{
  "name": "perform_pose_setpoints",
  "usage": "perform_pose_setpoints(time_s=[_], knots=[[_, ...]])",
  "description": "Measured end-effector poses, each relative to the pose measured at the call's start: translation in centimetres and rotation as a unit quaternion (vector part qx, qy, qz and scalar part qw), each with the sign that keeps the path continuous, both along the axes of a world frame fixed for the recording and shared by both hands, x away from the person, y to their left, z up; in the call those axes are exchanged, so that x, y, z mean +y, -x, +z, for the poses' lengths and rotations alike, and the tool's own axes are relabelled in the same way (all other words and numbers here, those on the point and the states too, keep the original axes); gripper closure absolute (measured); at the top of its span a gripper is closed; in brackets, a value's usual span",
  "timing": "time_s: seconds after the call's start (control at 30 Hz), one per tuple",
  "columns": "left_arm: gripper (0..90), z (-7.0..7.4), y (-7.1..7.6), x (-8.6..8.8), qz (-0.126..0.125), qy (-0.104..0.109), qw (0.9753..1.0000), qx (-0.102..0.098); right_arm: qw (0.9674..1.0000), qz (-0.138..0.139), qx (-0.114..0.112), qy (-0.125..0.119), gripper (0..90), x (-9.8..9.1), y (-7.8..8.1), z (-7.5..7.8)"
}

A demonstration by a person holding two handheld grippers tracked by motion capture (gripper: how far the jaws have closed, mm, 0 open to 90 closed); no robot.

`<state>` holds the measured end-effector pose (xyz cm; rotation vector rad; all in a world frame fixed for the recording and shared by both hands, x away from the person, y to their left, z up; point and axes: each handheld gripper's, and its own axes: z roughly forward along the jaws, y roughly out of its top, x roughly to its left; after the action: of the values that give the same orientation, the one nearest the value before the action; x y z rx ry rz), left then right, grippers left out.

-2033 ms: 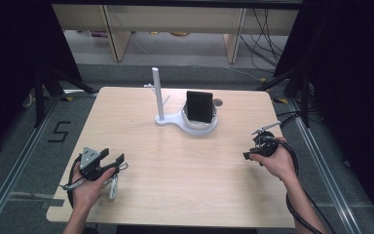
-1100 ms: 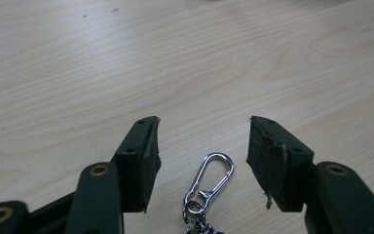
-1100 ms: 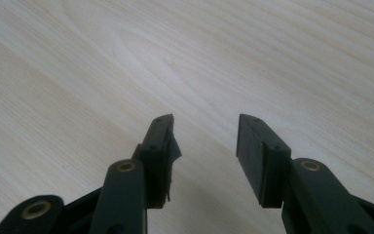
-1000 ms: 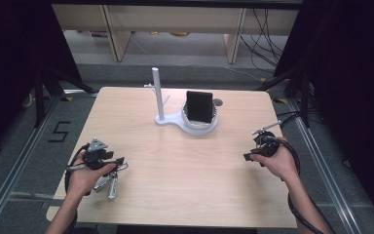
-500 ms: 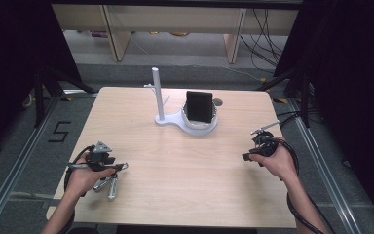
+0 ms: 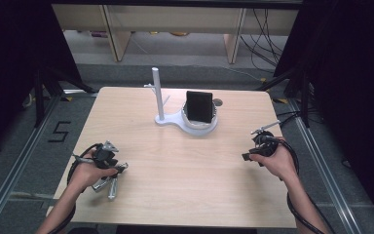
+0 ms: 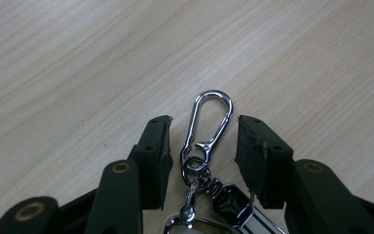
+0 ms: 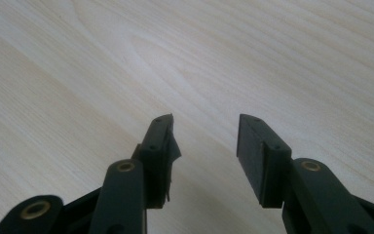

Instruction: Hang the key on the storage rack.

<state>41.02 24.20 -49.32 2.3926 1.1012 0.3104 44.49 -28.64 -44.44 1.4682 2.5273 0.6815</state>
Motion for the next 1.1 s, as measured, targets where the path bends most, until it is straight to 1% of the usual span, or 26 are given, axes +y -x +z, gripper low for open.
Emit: perform_pose_setpoints(time_s=[0.1, 0.2, 0.27, 0.3, 0.37, 0.4, 0.53, 0.57, 0.6, 0.63, 0.67, 0.7, 0.73, 0.8, 0.83, 0.87, 0.9, 0.93, 1.0, 1.03, 1.07, 1.1], knots=[[55.2, 0.0, 0.0, 0.0, -0.001, -0.002, 1.0, 0.001, 1.0, -0.001, -0.001, 0.0, 58.3, -0.1, 0.0, 0.0], [54.9, 0.0, -0.1, 0.0, -0.005, -0.007, 0.9999, 0.006, 1.0, 0.0, 0.001, 0.001, 58.2, -0.1, 0.0, 0.0], [55.1, -0.2, -0.1, 0.0, -0.006, -0.004, 1.0, 0.005, 1.0, 0.002, -0.001, -0.002, 58.1, 0.0, 0.0, 0.1], [55.1, -0.1, -0.2, 0.1, -0.009, -0.01, 0.9998, 0.013, 1.0, 0.003, -0.003, -0.001, 58.0, 0.0, -0.1, 0.0], [55.1, -0.2, -0.2, 0.1, -0.004, -0.008, 0.9999, 0.012, 1.0, 0.006, -0.005, -0.001, 57.9, 0.0, -0.1, -0.1], [55.1, -0.1, -0.3, 0.1, -0.009, -0.011, 0.9998, 0.016, 1.0, 0.001, 0.001, 0.002, 57.9, 0.1, -0.1, -0.1], [55.2, -0.1, -0.4, 0.1, -0.009, -0.011, 0.9997, 0.022, 1.0, -0.005, 0.0, 0.004, 57.8, 0.1, 0.0, -0.1], [55.3, -0.1, -0.5, 0.1, 0.0, -0.01, 0.9996, 0.025, 1.0, -0.004, 0.0, 0.005, 57.8, 0.1, 0.0, -0.1], [55.4, 0.0, -0.6, 0.2, -0.009, -0.009, 0.9995, 0.03, 1.0, -0.004, 0.001, 0.004, 57.8, 0.1, 0.0, -0.1], [55.6, 0.0, -0.6, 0.1, -0.004, -0.011, 0.9994, 0.032, 1.0, -0.005, -0.001, 0.003, 57.8, 0.1, 0.0, -0.1], [56.0, 0.0, -0.7, 0.2, -0.005, -0.009, 0.9992, 0.038, 1.0, -0.003, 0.001, 0.002, 57.7, 0.1, 0.0, -0.1], [56.4, 0.0, -0.8, 0.2, 0.001, -0.007, 0.9993, 0.038, 1.0, 0.001, -0.001, 0.002, 57.7, 0.1, 0.0, -0.1], [57.0, 0.1, -0.8, 0.2, 0.0, -0.01, 0.999, 0.043, 1.0, 0.001, -0.001, 0.002, 57.7, 0.1, 0.0, -0.1], [57.5, 0.1, -0.8, 0.2, 0.004, -0.009, 0.999, 0.044, 1.0, 0.001, -0.001, 0.002, 57.7, 0.1, 0.0, -0.1], [58.8, 0.3, -1.0, 0.2, 0.004, -0.015, 0.9983, 0.057, 1.0, 0.001, -0.001, 0.001, 57.7, 0.1, 0.0, -0.1], [59.3, 0.3, -1.0, 0.1, 0.009, -0.017, 0.9982, 0.056, 1.0, 0.001, -0.001, 0.001, 57.7, 0.0, 0.0, 0.0], [59.7, 0.3, -1.1, 0.1, 0.007, -0.016, 0.9981, 0.059, 1.0, 0.001, 0.0, 0.001, 57.7, 0.0, 0.0, 0.0], [59.8, 0.3, -1.2, 0.2, 0.002, -0.021, 0.9978, 0.063, 1.0, 0.001, 0.0, 0.001, 57.7, 0.0, 0.0, 0.0], [60.7, 0.4, -1.2, 0.1, 0.002, -0.024, 0.9977, 0.063, 1.0, 0.001, -0.001, 0.001, 57.7, 0.0, 0.0, 0.0], [61.2, 0.3, -1.2, 0.0, 0.005, -0.022, 0.998, 0.059, 1.0, 0.001, -0.001, 0.0, 57.7, 0.0, 0.0, 0.0], [61.7, 0.4, -1.3, 0.0, 0.005, -0.026, 0.9974, 0.067, 1.0, 0.001, -0.001, -0.001, 57.7, 0.0, 0.0, 0.0], [62.2, 0.4, -1.3, 0.0, 0.003, -0.03, 0.9972, 0.068, 1.0, 0.002, -0.001, 0.001, 57.7, 0.0, 0.0, 0.0]])
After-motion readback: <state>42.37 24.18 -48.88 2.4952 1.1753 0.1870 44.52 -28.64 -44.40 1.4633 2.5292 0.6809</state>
